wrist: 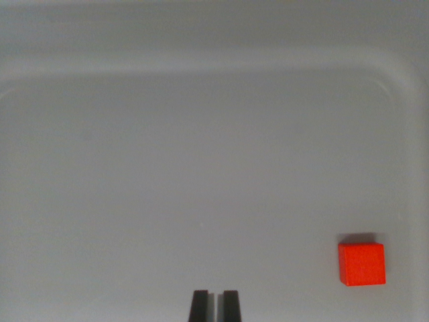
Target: Reach red block
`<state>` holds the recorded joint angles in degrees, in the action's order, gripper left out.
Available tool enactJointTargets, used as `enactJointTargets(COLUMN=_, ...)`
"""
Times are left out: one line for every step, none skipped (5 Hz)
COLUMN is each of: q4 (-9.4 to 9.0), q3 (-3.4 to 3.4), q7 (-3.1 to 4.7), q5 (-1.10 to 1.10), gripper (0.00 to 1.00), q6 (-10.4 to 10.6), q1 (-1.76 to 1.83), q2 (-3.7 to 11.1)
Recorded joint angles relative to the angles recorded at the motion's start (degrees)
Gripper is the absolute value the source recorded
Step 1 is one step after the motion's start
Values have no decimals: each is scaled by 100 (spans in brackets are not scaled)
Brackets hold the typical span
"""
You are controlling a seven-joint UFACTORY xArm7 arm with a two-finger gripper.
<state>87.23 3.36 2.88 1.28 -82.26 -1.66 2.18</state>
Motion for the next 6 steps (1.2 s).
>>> enactJointTargets(q4=0, q3=0, q7=0, q5=0, gripper=0, q6=0, q1=0, q2=0)
enactJointTargets(q4=-137, q3=41, q7=23, q5=-8, gripper=0, q6=193, q1=-45, q2=73)
enactJointTargets(q4=-137, q3=41, q7=23, q5=-8, gripper=0, q6=193, q1=-45, q2=73)
enactJointTargets(q4=-289, q3=87, q7=49, q5=-18, gripper=0, q6=406, q1=-95, q2=154)
enactJointTargets(q4=-289, q3=87, q7=49, q5=-18, gripper=0, q6=406, q1=-95, q2=154)
enactJointTargets(q4=-444, q3=133, q7=75, q5=-27, gripper=0, q6=624, q1=-146, q2=236)
